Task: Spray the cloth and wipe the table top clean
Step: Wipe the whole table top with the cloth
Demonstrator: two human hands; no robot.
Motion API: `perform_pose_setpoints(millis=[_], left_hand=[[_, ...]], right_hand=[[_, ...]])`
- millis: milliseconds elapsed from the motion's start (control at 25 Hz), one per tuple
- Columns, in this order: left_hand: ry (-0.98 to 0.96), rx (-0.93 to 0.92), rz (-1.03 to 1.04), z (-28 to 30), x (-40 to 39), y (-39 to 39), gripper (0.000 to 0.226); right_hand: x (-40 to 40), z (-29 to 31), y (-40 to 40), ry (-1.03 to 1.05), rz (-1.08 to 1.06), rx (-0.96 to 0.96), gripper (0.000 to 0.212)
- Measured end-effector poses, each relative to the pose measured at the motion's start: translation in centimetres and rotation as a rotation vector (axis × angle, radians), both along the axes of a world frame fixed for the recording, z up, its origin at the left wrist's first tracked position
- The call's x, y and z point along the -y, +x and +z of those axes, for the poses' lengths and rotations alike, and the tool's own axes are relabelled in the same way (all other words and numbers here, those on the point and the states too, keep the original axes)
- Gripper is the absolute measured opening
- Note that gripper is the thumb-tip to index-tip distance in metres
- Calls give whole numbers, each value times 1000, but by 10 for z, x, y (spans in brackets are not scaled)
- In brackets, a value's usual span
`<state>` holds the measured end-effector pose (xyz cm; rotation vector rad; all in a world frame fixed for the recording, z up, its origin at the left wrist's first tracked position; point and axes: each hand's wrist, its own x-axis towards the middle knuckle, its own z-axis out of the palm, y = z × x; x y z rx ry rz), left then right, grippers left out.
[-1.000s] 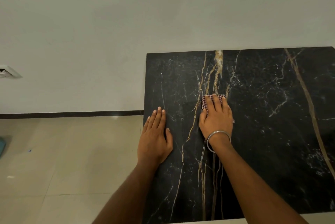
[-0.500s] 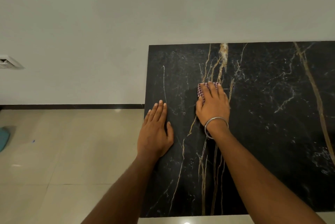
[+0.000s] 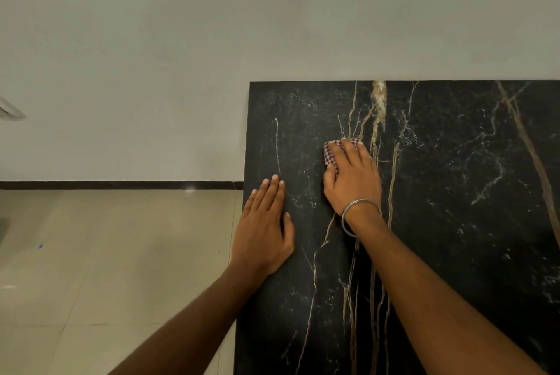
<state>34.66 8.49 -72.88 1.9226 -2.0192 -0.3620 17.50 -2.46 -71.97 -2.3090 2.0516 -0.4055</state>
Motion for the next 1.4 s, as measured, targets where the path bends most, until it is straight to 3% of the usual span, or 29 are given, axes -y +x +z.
perform_pose_setpoints(millis=[200, 520, 640, 800, 1080, 1240, 1400], left_hand=[[-31, -65, -21, 0, 68, 19, 62], [-49, -6, 25, 2, 146, 27, 58], [-49, 4, 2, 2, 165, 35, 58], [-104, -38, 18, -4, 175, 39, 57], [-125, -42, 40, -4, 175, 38, 57], [-132, -44, 33, -5, 174, 39, 57], [-137, -31, 51, -5, 173, 37, 57]], right_hand=[[19, -2, -13, -12, -139, 18, 52], [26, -3, 19, 3, 26, -11, 53], [47, -3, -12, 3, -72, -3, 53], [60, -5, -2, -16, -153, 0, 53], [70, -1, 18, 20, 3, -29, 53], [90, 0, -14, 21, -124, 13, 52], [94, -1, 15, 14, -155, -4, 53]])
